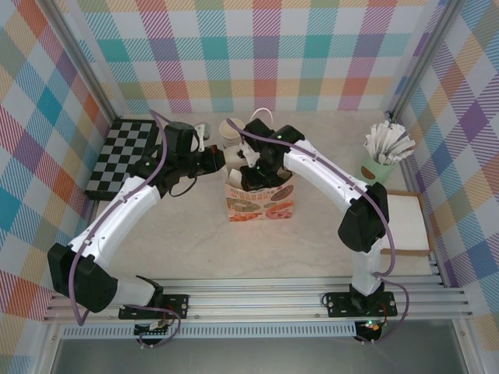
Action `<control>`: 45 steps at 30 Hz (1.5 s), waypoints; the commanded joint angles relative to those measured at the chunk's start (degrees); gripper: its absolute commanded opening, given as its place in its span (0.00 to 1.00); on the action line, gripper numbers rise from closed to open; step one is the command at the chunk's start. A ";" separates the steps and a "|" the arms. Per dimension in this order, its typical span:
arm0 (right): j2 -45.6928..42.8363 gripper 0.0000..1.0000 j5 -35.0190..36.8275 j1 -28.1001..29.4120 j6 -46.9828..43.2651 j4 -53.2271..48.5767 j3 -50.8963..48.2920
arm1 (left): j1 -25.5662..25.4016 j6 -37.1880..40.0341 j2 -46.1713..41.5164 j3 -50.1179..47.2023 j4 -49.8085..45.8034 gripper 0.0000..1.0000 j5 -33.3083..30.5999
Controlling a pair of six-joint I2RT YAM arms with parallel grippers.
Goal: Pack the takeout coffee
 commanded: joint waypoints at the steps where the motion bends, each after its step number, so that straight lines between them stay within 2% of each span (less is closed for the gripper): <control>1: -1.51 0.22 0.38 0.34 -0.48 -0.25 3.60 | -0.49 1.27 -1.10 0.53 0.74 0.00 1.02; 3: -3.14 0.35 -0.34 0.30 -2.84 -0.22 5.51 | -0.47 2.57 -0.96 0.84 0.38 0.00 1.48; 7: -6.98 0.52 -0.92 -0.34 -7.58 -0.91 7.36 | -0.51 6.16 -1.06 1.54 0.17 0.00 0.07; 9: -10.18 0.68 -1.62 -0.72 -11.19 0.18 3.91 | -0.41 7.98 -1.64 1.55 1.13 0.00 -1.19; 12: -14.02 0.73 -1.29 -1.46 -13.00 1.76 -1.43 | -0.52 10.11 -2.60 1.10 2.87 0.00 -1.61; 16: -16.62 0.76 -2.65 -2.27 -15.32 1.82 -1.93 | -0.51 11.78 -2.88 0.82 3.56 0.00 0.20; 18: -17.08 0.74 -0.99 -2.42 -15.99 0.51 -2.23 | -0.51 12.41 -3.17 0.35 4.55 0.00 0.81; 20: -16.81 0.65 0.07 -2.71 -16.21 -1.38 -2.49 | -0.55 12.86 -3.80 -0.51 6.34 0.00 0.88; 22: -16.78 0.54 -1.40 -2.65 -16.19 -1.41 -2.67 | -0.76 13.25 -4.60 -1.54 8.20 0.00 0.29; 25: -18.05 0.44 -4.27 -2.53 -14.11 2.59 -3.24 | -0.96 13.69 -5.29 -1.90 8.77 0.00 -0.37; 27: -17.68 0.42 -3.13 -2.53 -12.68 2.63 -2.99 | -1.04 13.83 -5.07 -1.43 7.74 0.00 -0.55; 29: -16.41 0.47 -1.14 -2.57 -12.51 0.16 -2.51 | -1.04 13.93 -4.65 -0.96 6.82 0.00 -0.55; 32: -15.98 0.50 -3.55 -2.53 -12.33 -0.02 -3.34 | -1.09 13.87 -3.93 -0.49 6.03 0.00 -0.33; 38: -13.85 0.44 -4.82 -2.11 -11.61 1.73 -4.23 | -1.02 13.40 -3.07 0.33 5.20 0.00 -0.64; 43: -14.80 0.15 -4.60 -2.39 -12.97 5.83 -4.10 | -1.09 12.68 -2.17 0.63 3.70 0.00 -2.26; 45: -16.27 0.09 -5.59 -2.53 -13.74 9.33 -4.51 | -1.04 11.94 -1.59 1.08 2.57 0.00 -3.40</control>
